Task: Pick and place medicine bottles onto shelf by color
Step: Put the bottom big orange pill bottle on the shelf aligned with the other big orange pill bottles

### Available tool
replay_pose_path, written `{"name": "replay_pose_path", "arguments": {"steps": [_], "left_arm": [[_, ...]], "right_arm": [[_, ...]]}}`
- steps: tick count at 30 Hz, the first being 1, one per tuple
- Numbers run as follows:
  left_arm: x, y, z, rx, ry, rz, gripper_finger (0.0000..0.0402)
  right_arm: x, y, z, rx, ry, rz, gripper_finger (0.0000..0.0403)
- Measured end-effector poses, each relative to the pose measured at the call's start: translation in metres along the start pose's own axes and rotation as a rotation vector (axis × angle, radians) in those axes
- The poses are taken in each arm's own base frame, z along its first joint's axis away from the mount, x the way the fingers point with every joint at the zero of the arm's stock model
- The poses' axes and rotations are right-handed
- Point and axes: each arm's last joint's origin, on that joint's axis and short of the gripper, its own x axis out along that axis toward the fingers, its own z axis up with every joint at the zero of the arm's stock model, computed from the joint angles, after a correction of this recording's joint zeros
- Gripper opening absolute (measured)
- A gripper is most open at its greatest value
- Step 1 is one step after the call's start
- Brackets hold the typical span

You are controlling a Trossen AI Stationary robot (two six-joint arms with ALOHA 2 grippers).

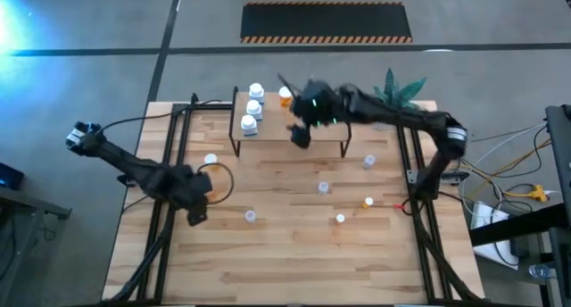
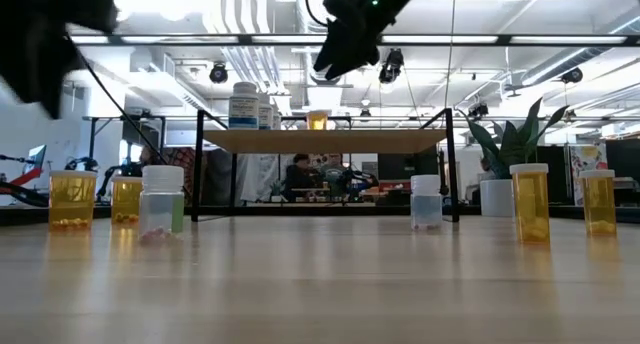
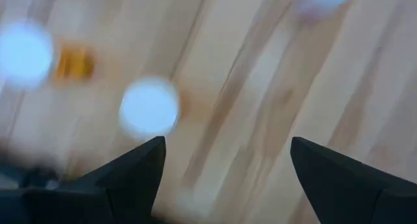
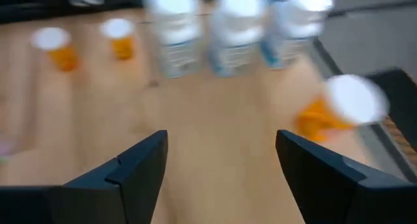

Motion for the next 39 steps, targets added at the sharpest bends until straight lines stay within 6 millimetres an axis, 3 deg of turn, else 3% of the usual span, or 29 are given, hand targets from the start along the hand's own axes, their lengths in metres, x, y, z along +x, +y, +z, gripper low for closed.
{"name": "replay_pose_path", "arguments": {"steps": [3, 9, 16, 26, 39], "left_arm": [[0.004, -0.001, -0.019, -0.048, 0.011, 0.031, 0.0313], [0.029, -0.001, -0.049, -0.160, -0.211, 0.127, 0.0313], [0.061, 0.003, -0.056, -0.218, -0.425, 0.224, 0.0313], [0.086, -0.003, -0.049, -0.277, -0.450, 0.396, 0.0313], [0.093, -0.011, -0.044, -0.390, -0.427, 0.296, 0.0313]], "right_arm": [[0.002, 0.029, -0.026, 0.008, -0.065, 0.052, 0.0268], [0.003, 0.076, -0.071, -0.027, -0.195, 0.156, 0.0258], [0.004, 0.106, -0.106, -0.048, -0.281, 0.238, 0.0254], [0.003, 0.113, -0.110, -0.038, -0.296, 0.259, 0.0249], [0.003, 0.114, -0.110, -0.038, -0.295, 0.262, 0.0247]]}}
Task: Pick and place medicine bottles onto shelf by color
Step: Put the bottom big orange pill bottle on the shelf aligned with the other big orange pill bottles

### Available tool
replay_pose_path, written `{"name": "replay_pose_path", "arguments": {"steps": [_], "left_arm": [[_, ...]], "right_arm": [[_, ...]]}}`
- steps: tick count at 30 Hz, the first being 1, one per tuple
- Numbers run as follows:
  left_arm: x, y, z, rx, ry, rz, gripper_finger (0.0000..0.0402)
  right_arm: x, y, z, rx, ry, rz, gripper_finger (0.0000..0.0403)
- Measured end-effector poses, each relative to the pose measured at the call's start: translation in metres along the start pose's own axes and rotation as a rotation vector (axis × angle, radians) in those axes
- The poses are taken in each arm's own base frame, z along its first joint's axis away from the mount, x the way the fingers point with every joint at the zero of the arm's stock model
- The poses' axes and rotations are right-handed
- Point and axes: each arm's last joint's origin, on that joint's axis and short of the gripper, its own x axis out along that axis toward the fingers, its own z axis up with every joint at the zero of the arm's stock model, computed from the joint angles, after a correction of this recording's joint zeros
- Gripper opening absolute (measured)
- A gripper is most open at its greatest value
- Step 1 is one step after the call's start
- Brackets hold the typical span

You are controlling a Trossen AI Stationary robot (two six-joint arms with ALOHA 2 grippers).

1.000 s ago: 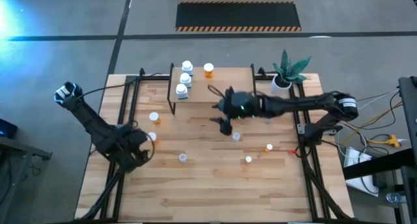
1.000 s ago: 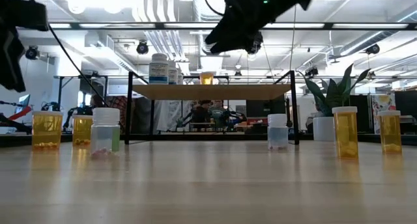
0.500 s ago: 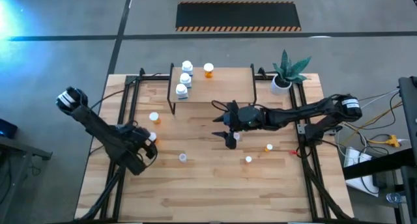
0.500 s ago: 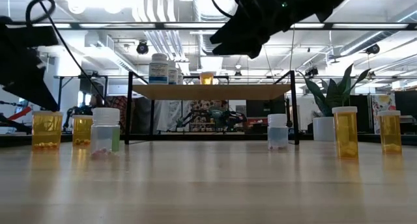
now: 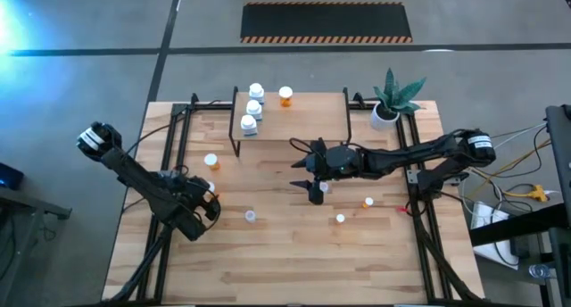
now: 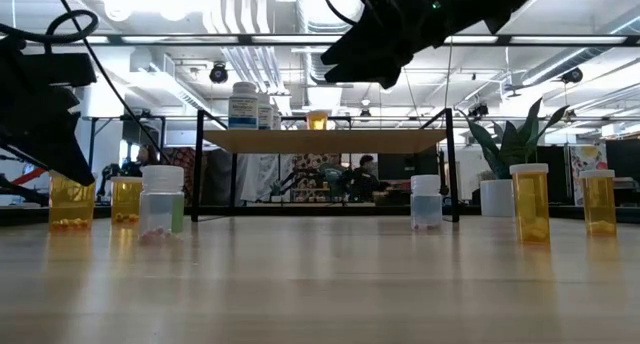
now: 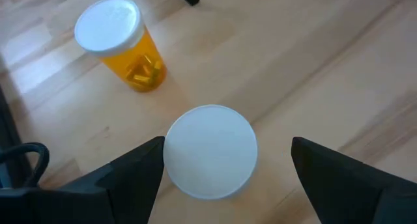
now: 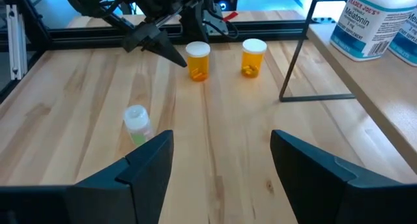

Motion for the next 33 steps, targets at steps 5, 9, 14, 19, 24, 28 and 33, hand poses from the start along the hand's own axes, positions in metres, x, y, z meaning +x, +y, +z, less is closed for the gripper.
{"name": "replay_pose_path", "arguments": {"steps": [5, 9, 14, 19, 24, 28, 33], "left_arm": [[0.001, -0.004, -0.001, -0.015, 0.002, -0.027, 0.0313], [0.000, -0.012, -0.002, 0.009, 0.002, -0.100, 0.0313], [0.000, -0.020, -0.001, 0.048, -0.026, -0.164, 0.0307], [-0.001, -0.021, 0.001, 0.036, -0.081, -0.171, 0.0270], [-0.001, -0.022, 0.001, 0.058, -0.096, -0.177, 0.0228], [-0.002, -0.029, 0.002, 0.131, -0.108, -0.225, 0.0194], [-0.005, -0.033, 0.003, 0.178, -0.113, -0.248, 0.0165]], "right_arm": [[0.000, 0.004, 0.000, -0.004, 0.000, 0.011, 0.0244], [0.000, 0.007, 0.000, -0.008, 0.000, 0.020, 0.0244], [0.000, 0.010, 0.000, -0.012, 0.001, 0.027, 0.0242], [0.000, 0.011, 0.000, -0.013, 0.001, 0.030, 0.0242], [0.000, 0.012, -0.001, -0.014, 0.005, 0.032, 0.0240], [0.000, 0.012, -0.002, -0.015, 0.015, 0.032, 0.0240], [-0.001, 0.011, -0.002, -0.015, 0.024, 0.032, 0.0237]]}}
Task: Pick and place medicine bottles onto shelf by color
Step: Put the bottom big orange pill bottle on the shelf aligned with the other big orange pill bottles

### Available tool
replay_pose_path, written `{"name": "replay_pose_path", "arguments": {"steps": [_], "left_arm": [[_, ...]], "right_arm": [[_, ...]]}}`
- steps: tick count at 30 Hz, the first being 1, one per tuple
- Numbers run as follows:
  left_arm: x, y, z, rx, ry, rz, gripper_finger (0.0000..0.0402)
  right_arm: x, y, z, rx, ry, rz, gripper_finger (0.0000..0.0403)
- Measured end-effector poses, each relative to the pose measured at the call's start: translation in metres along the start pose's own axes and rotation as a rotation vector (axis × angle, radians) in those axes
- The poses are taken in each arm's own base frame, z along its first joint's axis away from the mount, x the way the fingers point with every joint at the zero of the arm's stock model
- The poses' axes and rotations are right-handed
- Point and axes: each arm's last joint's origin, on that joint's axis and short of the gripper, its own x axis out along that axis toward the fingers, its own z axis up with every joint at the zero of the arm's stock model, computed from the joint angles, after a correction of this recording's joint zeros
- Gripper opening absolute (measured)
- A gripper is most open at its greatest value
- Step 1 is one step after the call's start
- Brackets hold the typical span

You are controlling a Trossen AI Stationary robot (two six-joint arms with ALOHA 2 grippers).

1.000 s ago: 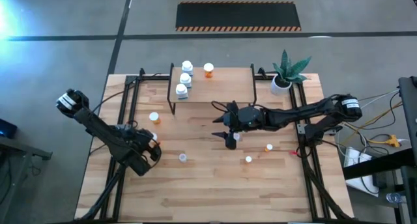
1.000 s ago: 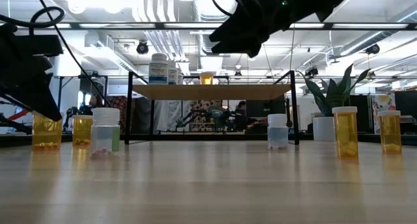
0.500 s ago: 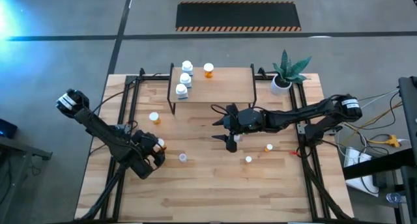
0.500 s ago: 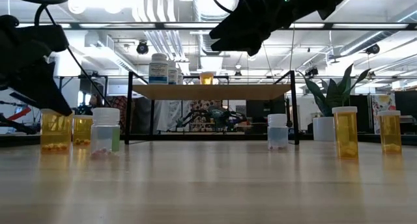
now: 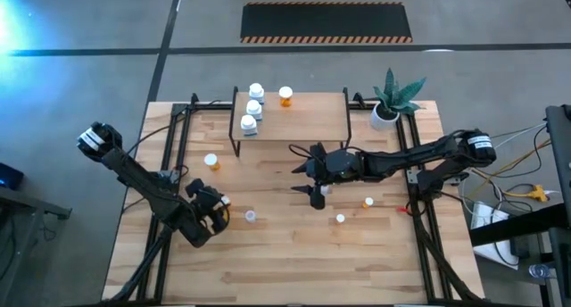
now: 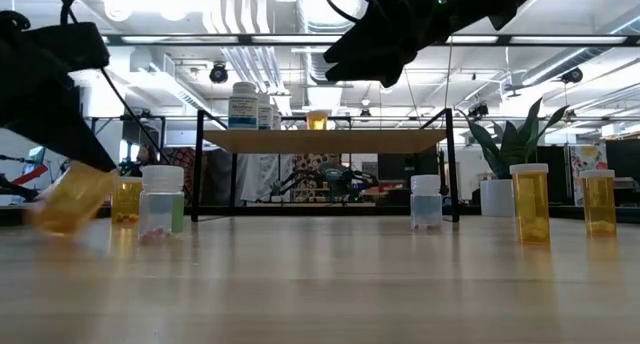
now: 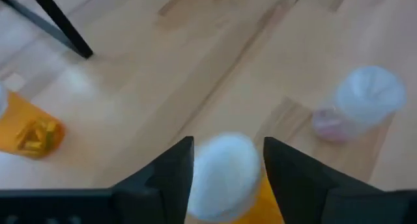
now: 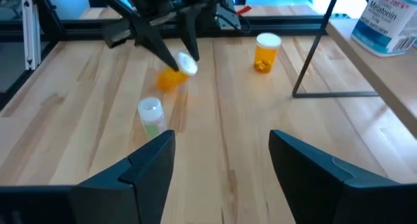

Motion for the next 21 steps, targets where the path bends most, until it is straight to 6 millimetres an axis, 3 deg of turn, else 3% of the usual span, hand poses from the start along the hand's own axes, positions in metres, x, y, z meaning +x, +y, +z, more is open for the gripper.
{"name": "replay_pose_path", "arguments": {"steps": [7, 13, 21], "left_arm": [[-0.013, -0.006, 0.019, 0.064, -0.017, -0.031, 0.0114], [-0.029, -0.002, 0.032, 0.052, 0.038, -0.082, 0.0086], [-0.054, 0.015, 0.040, -0.414, 0.383, -0.171, 0.0100]], "right_arm": [[-0.011, 0.000, 0.000, 0.031, 0.051, -0.001, 0.0232], [-0.006, 0.002, -0.001, 0.041, 0.042, 0.003, 0.0233], [0.026, 0.006, -0.021, -0.022, 0.056, 0.015, 0.0232]]}}
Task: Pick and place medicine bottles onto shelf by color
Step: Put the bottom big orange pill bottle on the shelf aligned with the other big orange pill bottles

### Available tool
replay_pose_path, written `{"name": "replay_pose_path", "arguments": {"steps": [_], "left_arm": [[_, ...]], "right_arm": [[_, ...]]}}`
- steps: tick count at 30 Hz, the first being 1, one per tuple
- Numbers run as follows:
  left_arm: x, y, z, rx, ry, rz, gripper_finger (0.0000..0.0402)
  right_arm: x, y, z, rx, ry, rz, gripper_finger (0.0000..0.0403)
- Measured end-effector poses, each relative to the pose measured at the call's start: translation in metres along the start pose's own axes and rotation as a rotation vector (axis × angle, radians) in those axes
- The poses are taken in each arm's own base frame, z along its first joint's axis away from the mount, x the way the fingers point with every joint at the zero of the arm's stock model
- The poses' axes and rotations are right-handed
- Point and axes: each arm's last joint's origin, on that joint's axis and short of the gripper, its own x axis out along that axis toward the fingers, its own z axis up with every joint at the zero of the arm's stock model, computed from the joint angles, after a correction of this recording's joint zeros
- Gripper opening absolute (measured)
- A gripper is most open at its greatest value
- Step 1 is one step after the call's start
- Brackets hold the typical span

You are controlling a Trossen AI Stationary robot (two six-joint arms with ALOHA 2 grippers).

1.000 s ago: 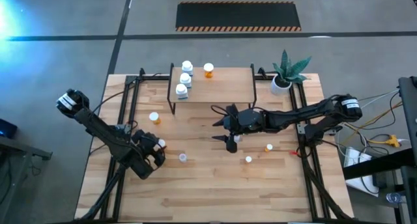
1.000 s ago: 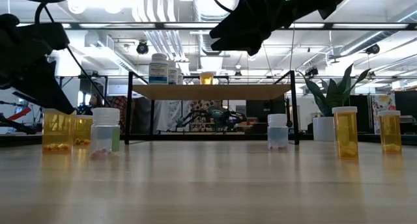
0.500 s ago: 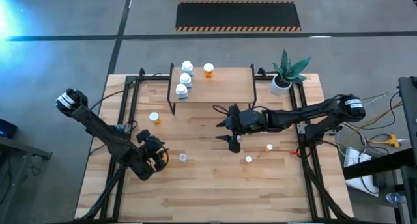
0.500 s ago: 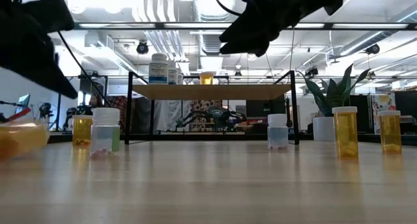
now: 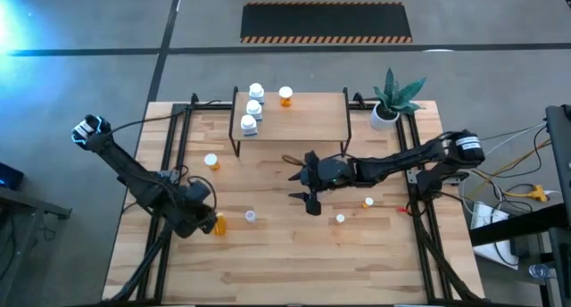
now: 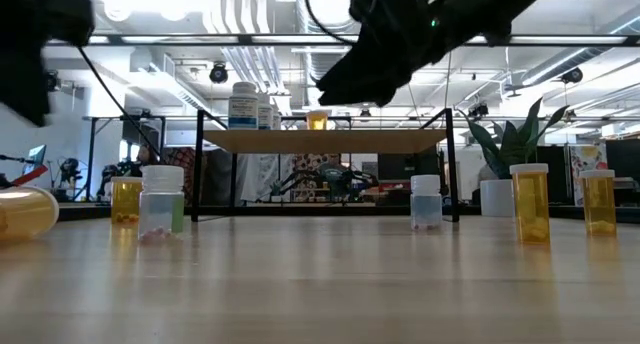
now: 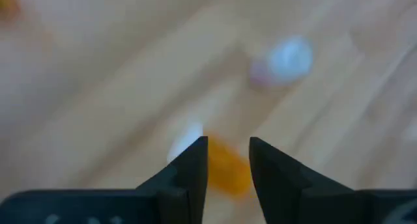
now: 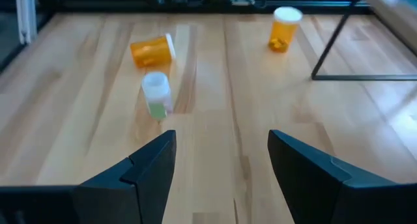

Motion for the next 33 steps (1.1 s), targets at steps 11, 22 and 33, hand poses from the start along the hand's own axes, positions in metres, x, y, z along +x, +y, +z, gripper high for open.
{"name": "replay_pose_path", "arguments": {"steps": [11, 22, 33], "left_arm": [[0.023, 0.005, -0.017, -0.446, 0.160, 0.011, 0.0282], [0.065, 0.000, -0.027, -0.552, -0.059, 0.182, 0.0320], [0.090, -0.012, -0.034, -0.475, -0.044, 0.170, 0.0287]], "right_arm": [[0.029, -0.001, -0.022, -0.161, 0.027, -0.002, 0.0230], [0.012, -0.002, -0.032, -0.162, 0.029, -0.004, 0.0231], [0.010, -0.002, -0.042, -0.098, 0.026, -0.005, 0.0228]]}}
